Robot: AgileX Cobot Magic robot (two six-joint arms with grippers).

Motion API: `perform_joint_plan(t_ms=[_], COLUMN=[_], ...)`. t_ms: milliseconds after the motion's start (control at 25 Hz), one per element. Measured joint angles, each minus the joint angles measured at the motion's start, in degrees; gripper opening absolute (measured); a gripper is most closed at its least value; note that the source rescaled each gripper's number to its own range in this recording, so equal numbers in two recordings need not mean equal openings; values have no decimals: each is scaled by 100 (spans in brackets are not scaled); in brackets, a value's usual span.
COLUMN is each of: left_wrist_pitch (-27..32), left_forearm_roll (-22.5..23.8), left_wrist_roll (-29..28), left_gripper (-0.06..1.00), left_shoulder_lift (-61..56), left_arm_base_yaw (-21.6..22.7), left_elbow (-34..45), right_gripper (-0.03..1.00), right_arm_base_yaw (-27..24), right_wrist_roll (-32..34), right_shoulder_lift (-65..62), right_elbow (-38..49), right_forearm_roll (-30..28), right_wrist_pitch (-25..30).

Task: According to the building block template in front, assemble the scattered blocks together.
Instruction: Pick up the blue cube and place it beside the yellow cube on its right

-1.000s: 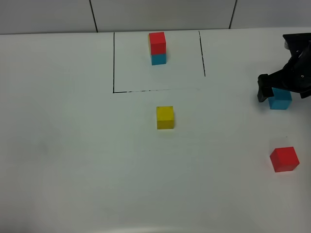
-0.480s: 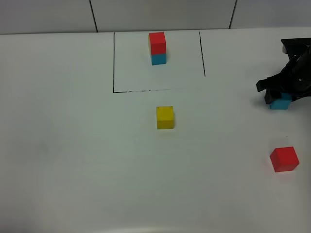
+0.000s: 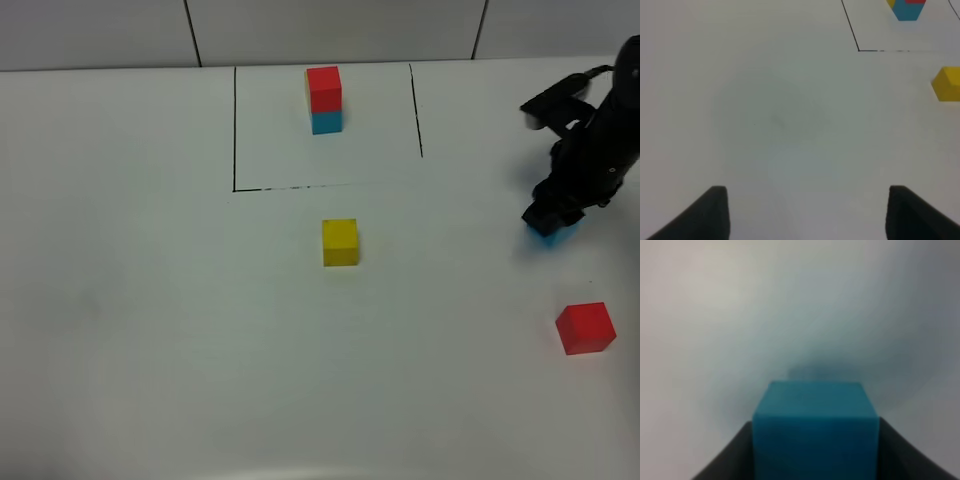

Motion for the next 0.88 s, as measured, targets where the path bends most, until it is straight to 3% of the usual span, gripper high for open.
perform_joint_plan(t_ms=[120,360,600,880], left_wrist_pitch=[0,0,0,0], left_forearm_roll=[0,0,0,0], left_wrist_roll=[0,0,0,0], left_gripper=[42,42,42,42], left_shoulder_lift=[0,0,0,0], left_arm_base_yaw=[0,0,0,0], left_elbow=[0,0,0,0], right_gripper=[1,1,1,1], right_arm_base_yaw=[620,1592,1916,2165], right_wrist_roll=[-876,-1605,-2507,-2654], right_shoulder_lift=[-18,87,546,1065], right_elbow=[-130,-644,-1305,-1944], right_forearm_roll=[-206,-851,-543,-168], right_wrist_pitch=[284,454,1025,1186])
